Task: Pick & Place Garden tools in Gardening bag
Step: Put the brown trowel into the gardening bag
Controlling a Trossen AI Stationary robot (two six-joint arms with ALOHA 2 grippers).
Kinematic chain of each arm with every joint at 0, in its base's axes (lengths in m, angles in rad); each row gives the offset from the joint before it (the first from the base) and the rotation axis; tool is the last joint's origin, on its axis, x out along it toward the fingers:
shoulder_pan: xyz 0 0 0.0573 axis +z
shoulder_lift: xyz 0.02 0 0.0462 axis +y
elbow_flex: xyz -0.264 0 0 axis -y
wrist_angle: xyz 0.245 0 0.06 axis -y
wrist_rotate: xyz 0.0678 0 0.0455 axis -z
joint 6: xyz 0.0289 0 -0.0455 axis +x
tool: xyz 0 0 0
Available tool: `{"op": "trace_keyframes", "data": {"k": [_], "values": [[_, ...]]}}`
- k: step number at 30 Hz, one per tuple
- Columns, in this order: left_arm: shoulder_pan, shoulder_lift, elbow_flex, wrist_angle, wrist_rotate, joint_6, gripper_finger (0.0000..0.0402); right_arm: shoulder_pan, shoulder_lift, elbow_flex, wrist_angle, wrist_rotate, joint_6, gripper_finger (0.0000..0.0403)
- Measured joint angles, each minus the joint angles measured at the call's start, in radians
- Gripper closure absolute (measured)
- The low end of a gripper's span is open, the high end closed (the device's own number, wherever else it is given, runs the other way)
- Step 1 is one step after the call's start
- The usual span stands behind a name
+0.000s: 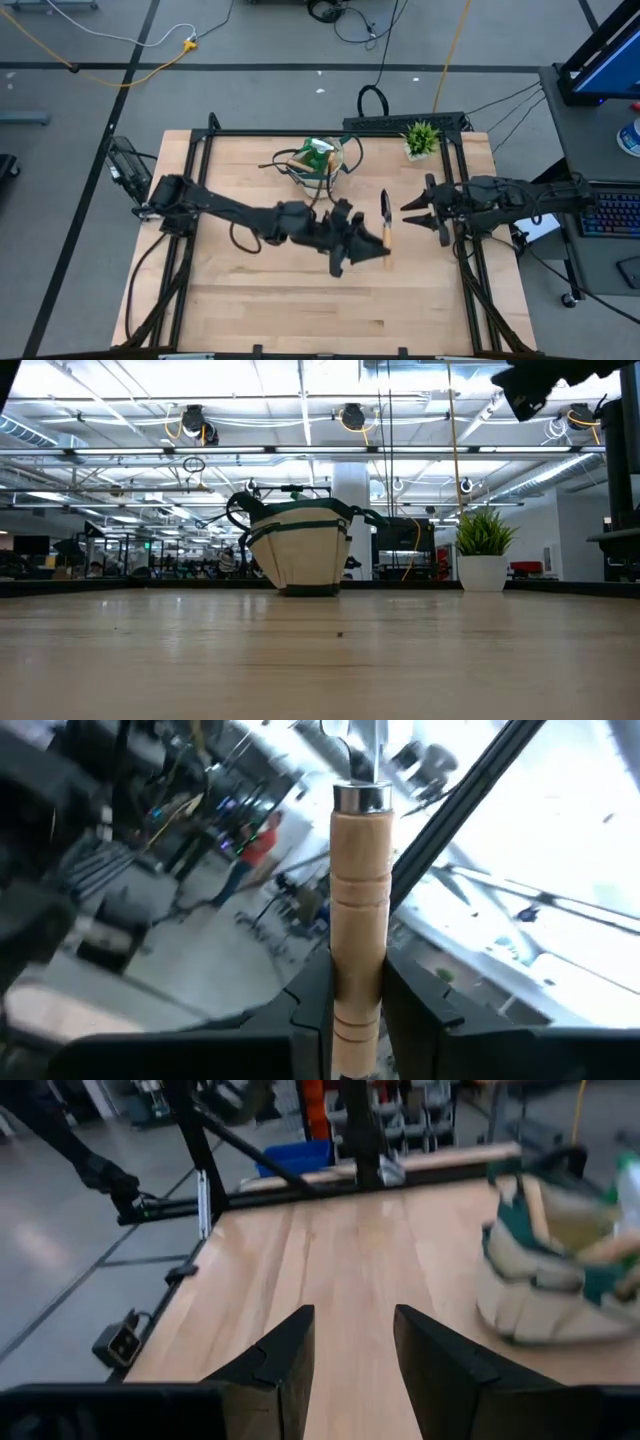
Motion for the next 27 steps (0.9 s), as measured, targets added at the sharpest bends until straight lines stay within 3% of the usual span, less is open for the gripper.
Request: {"op": "trace_keyframes", "data": {"k": [16, 27], "values": [[0.137, -0.001, 0.000, 0.163, 0.073, -0.367, 0.0339, 0.000, 0.115, 0.000, 0.366, 0.010, -0.604, 0.0273], [0.203, -0.001, 0.000, 0.160, 0.194, -0.665, 0.0339, 0.020, 0.117, 0.000, 0.380, 0.264, -0.920, 0.0273]]}}
